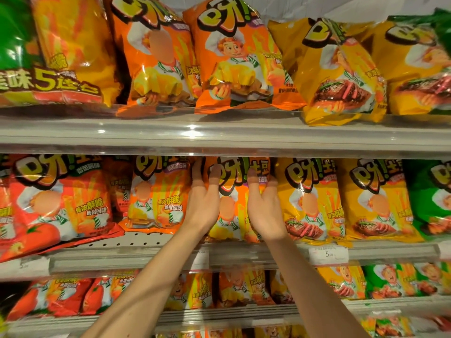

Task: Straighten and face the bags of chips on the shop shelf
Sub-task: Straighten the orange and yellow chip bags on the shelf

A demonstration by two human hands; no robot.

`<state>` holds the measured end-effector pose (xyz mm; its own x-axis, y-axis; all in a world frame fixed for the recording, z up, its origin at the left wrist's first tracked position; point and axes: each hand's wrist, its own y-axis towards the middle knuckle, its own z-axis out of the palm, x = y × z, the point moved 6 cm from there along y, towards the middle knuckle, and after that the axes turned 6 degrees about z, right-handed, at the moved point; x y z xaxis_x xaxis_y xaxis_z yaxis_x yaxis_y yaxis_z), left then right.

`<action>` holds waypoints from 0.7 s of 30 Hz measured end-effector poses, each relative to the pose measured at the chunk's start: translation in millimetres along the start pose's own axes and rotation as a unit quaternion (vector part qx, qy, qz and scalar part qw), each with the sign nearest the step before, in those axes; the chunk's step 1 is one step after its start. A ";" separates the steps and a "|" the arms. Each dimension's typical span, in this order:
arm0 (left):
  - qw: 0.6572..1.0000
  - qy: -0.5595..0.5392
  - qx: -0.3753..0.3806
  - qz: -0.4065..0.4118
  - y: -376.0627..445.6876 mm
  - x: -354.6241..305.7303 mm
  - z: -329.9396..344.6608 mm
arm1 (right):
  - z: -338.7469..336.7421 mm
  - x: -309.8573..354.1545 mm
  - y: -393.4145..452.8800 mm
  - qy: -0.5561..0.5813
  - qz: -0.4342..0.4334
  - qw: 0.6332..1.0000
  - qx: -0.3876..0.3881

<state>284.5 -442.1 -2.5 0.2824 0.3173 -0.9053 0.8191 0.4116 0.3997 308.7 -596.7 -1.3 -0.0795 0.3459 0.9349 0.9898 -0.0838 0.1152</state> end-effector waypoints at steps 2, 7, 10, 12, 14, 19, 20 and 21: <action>0.999 0.029 0.013 0.019 -4.0 -3.7 -4.2 | -3.8 -0.7 -1.5 -0.004 0.003 0.999 0.035; 0.982 0.127 0.048 0.131 -16.5 -3.2 -11.0 | -17.4 6.6 -20.2 -0.076 -0.172 0.982 0.002; 0.977 0.152 0.082 0.129 -19.1 -3.8 -1.8 | -2.0 -3.4 -18.4 -0.231 -0.235 0.944 0.017; 0.976 0.152 0.080 0.132 -16.8 -3.9 -0.3 | 4.3 -1.4 -14.4 -0.305 -0.272 0.913 0.001; 0.977 0.153 0.077 0.126 -12.2 -0.9 0.7 | 3.4 4.1 -12.5 -0.321 -0.298 0.899 -0.003; 0.978 0.156 0.081 0.114 -13.3 -2.9 3.3 | 3.6 0.5 -15.6 -0.361 -0.321 0.875 -0.019; 0.978 0.151 0.083 0.115 -15.0 -3.6 0.9 | 3.4 -1.7 -17.4 -0.348 -0.363 0.863 -0.050; 0.979 0.148 0.083 0.116 -16.7 -4.6 -1.5 | 2.8 -5.3 -17.1 -0.334 -0.400 0.850 -0.071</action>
<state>268.8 -449.2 -4.8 0.3334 0.6296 -0.7017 0.8271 0.1619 0.5383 292.6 -594.6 -9.2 -0.5893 0.7950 0.1440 0.6224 0.3330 0.7084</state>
